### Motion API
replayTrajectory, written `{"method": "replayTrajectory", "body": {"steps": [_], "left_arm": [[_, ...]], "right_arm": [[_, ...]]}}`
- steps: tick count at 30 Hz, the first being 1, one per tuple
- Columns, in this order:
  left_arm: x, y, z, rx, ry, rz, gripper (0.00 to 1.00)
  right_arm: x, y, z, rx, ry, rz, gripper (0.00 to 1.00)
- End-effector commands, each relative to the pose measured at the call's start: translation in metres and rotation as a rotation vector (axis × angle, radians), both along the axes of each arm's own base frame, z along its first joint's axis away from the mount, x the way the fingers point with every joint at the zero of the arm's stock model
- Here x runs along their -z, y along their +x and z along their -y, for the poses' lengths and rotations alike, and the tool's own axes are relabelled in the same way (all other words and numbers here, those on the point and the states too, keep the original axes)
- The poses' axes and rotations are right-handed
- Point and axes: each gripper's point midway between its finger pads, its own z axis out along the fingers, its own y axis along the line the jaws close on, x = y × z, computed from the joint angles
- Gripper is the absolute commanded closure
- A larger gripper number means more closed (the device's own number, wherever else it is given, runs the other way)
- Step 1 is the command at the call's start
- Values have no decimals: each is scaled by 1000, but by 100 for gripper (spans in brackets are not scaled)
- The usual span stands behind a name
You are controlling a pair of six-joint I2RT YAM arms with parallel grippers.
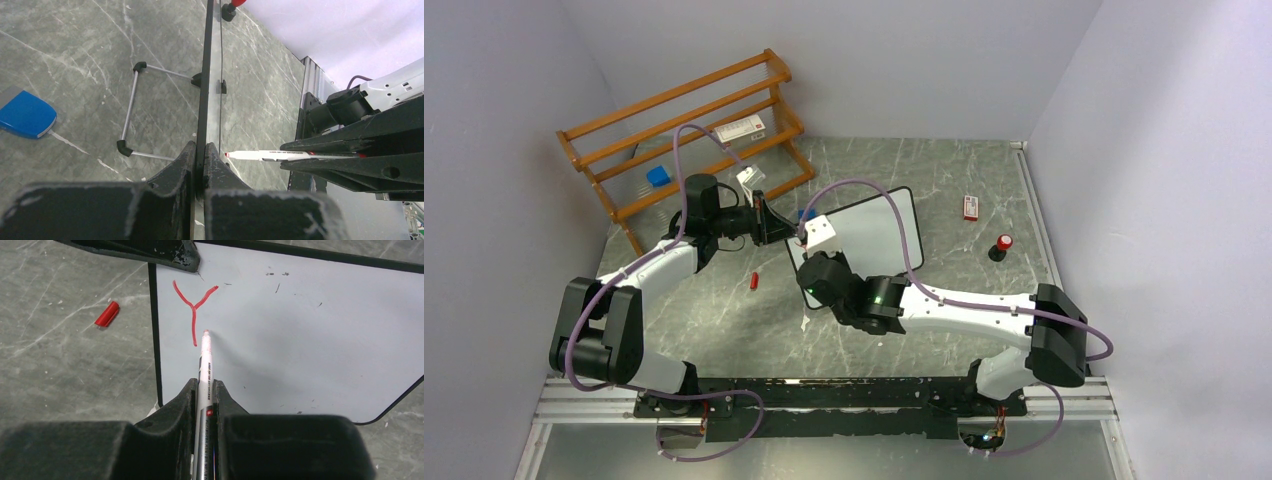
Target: Write a sentence on the whiteboard
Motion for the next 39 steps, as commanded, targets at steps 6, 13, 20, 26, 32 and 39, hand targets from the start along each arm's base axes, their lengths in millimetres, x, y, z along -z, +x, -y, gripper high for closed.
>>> {"method": "replayTrajectory", "body": {"steps": [6,13,20,26,32,39], "left_arm": [[21,-2,1,5,42,-42,95],[21,-1,1,6,42,-43,95],[22,-1,1,7,42,-44,95],[22,-2,1,9,41,-46,95],[21,-1,1,6,43,-43,95],[22,-1,1,6,44,-44,95]], "right_arm": [[3,12,1,52,-4,32,100],[6,15,1,62,-10,31,100],[7,18,0,67,-9,32,100],[6,18,-3,53,-4,29,100],[10,14,-5,22,-12,5,100],[19,9,-1,13,-33,-23,100]]}}
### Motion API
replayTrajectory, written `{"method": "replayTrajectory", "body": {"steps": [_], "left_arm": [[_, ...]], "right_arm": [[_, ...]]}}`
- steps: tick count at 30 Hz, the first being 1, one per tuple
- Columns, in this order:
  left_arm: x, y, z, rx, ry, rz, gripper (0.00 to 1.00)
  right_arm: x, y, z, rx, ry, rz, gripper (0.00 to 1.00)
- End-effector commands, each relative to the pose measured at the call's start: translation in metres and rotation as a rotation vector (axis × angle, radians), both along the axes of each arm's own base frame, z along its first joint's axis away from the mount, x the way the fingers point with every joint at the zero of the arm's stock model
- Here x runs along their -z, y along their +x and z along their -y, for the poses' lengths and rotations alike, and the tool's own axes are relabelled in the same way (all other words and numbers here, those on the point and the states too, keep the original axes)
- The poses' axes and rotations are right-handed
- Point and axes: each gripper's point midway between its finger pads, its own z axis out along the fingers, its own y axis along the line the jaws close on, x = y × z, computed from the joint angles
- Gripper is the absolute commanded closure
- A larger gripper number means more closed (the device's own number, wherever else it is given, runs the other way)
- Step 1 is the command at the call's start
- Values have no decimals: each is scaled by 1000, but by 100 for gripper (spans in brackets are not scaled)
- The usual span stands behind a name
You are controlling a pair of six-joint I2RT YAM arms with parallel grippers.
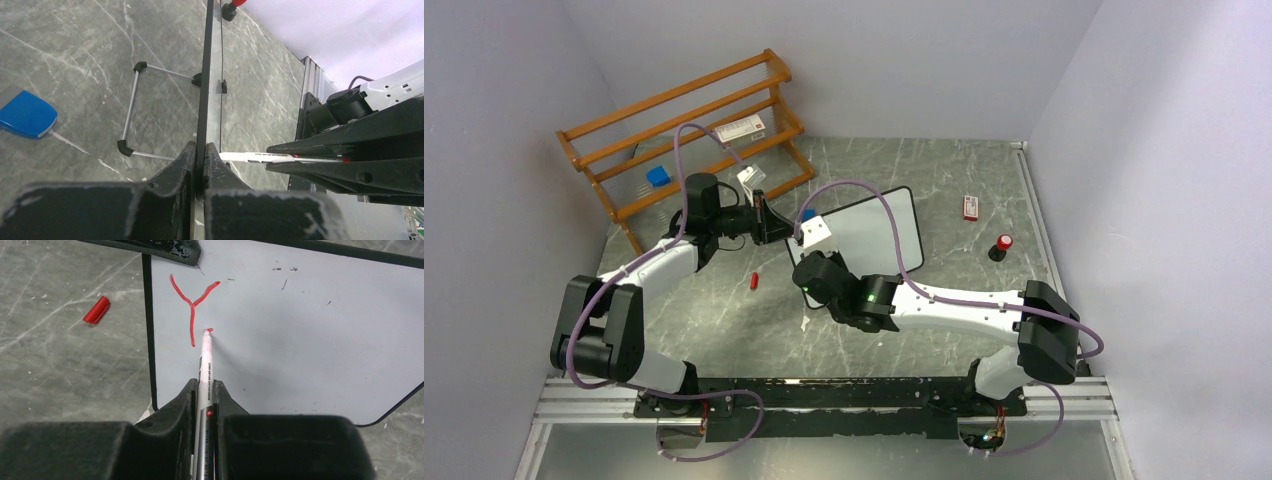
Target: Write a sentence on the whiteboard
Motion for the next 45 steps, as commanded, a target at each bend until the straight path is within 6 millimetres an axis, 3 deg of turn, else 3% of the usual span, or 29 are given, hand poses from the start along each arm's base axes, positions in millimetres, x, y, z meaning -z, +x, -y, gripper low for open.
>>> {"method": "replayTrajectory", "body": {"steps": [1,16,45], "left_arm": [[21,-2,0,2,44,-38,95],[23,-2,1,5,45,-43,95],[23,-3,2,11,49,-42,95]], "right_arm": [[6,1,0,1,0,-23,100],[14,-2,14,25,-50,-31,100],[-12,20,10,72,-12,57,100]]}}
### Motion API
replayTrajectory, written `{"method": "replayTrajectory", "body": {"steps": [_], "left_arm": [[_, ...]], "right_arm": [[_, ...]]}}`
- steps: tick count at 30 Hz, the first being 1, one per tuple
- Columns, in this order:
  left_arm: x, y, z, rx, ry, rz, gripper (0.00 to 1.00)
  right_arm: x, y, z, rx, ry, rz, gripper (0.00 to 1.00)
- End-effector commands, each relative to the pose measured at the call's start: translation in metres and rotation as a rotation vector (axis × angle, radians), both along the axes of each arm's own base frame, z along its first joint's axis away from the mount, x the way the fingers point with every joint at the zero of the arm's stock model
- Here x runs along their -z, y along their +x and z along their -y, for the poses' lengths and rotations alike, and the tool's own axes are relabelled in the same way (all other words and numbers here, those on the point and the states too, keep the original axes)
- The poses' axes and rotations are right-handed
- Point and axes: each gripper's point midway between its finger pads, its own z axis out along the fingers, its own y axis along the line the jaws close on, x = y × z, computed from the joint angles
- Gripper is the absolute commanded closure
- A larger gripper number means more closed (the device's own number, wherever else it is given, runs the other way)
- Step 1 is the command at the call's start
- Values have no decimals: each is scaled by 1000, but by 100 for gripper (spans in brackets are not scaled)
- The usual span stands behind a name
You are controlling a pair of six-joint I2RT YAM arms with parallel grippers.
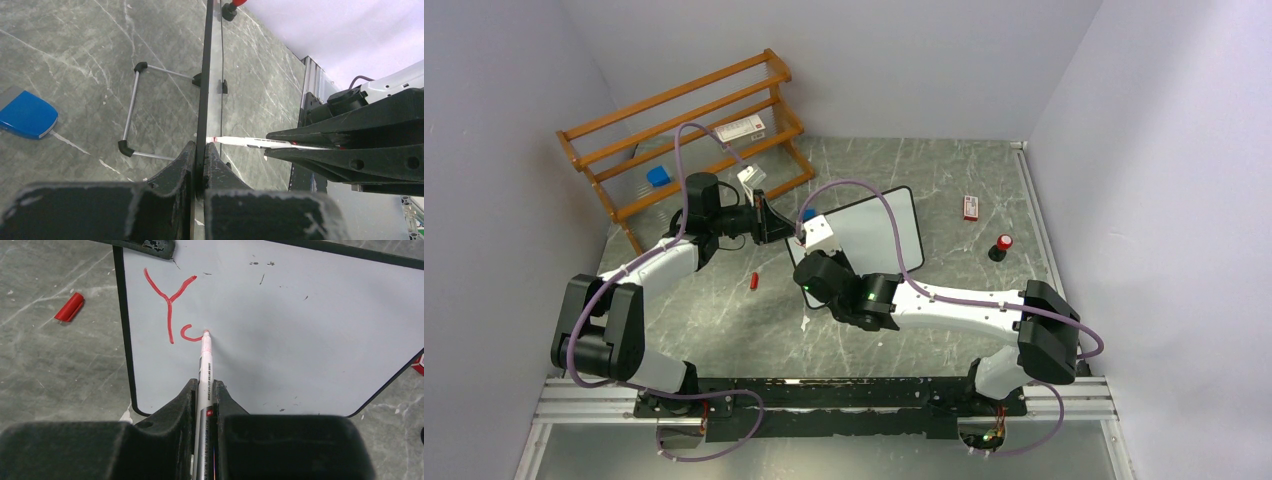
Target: Write a sentence on the whiteboard
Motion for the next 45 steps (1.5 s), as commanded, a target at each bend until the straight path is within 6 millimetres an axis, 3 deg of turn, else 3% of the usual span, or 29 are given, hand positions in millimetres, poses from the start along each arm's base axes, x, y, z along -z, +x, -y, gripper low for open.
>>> {"method": "replayTrajectory", "body": {"steps": [1,20,45], "left_arm": [[23,-4,2,8,48,-44,95],[22,-3,2,8,49,-40,95],[23,-2,2,7,51,-42,95]], "right_arm": [[-15,14,-5,34,48,43,100],[-14,10,-16,-21,63,20,100],[-3,-1,-12,-62,43,-31,100]]}}
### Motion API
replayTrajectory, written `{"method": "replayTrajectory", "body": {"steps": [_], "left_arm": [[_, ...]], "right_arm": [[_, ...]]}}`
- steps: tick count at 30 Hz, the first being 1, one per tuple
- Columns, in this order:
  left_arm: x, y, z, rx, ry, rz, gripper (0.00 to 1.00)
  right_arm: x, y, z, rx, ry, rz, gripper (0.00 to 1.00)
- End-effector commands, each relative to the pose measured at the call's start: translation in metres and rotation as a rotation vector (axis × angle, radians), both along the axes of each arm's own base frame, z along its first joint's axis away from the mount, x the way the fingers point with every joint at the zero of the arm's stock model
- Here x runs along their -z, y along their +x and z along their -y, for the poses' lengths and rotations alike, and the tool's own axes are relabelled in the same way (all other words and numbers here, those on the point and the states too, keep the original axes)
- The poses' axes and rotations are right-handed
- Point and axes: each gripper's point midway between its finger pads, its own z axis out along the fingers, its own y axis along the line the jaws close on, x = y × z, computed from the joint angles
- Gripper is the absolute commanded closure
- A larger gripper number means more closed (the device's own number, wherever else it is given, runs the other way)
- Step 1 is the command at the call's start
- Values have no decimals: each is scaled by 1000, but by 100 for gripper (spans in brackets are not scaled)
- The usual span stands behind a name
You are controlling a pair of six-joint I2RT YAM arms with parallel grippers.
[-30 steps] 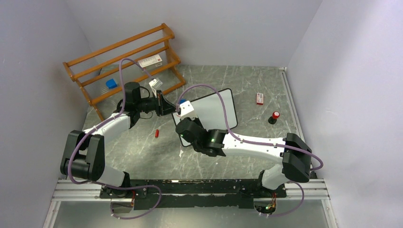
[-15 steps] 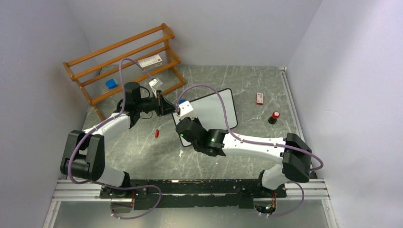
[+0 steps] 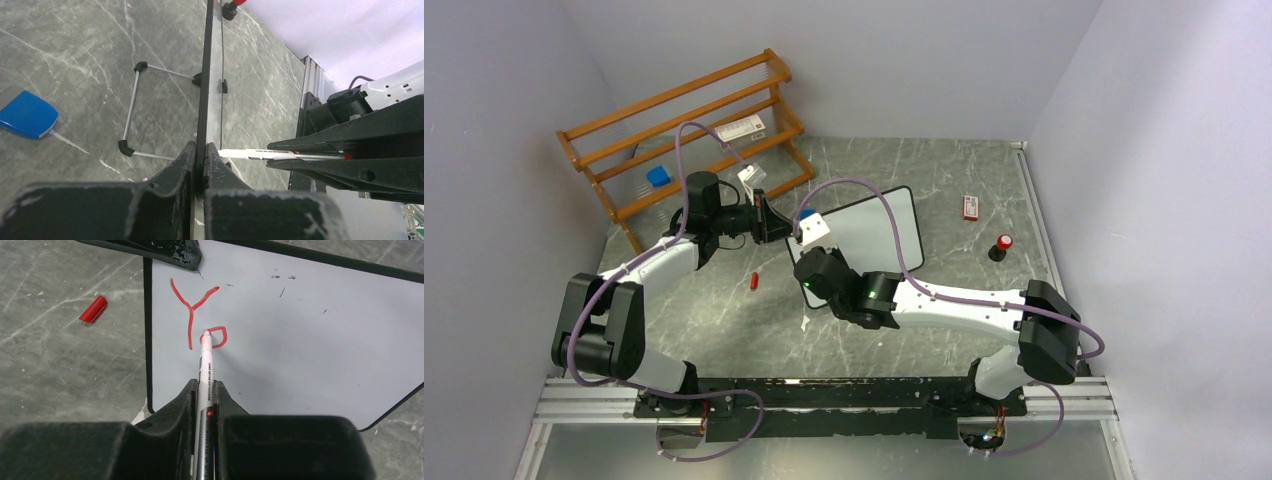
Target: Write a sentence on the whiteboard
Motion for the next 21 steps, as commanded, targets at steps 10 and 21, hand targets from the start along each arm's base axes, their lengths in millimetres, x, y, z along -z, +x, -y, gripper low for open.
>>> {"method": "replayTrajectory", "body": {"steps": [10,21], "left_arm": [[23,-4,2,7,52,-36,95],[24,-4,2,9,53,-37,95]], "right_arm": [[-15,5,16,29,30,41,100],[-11,13,25,64,28,47,100]]}}
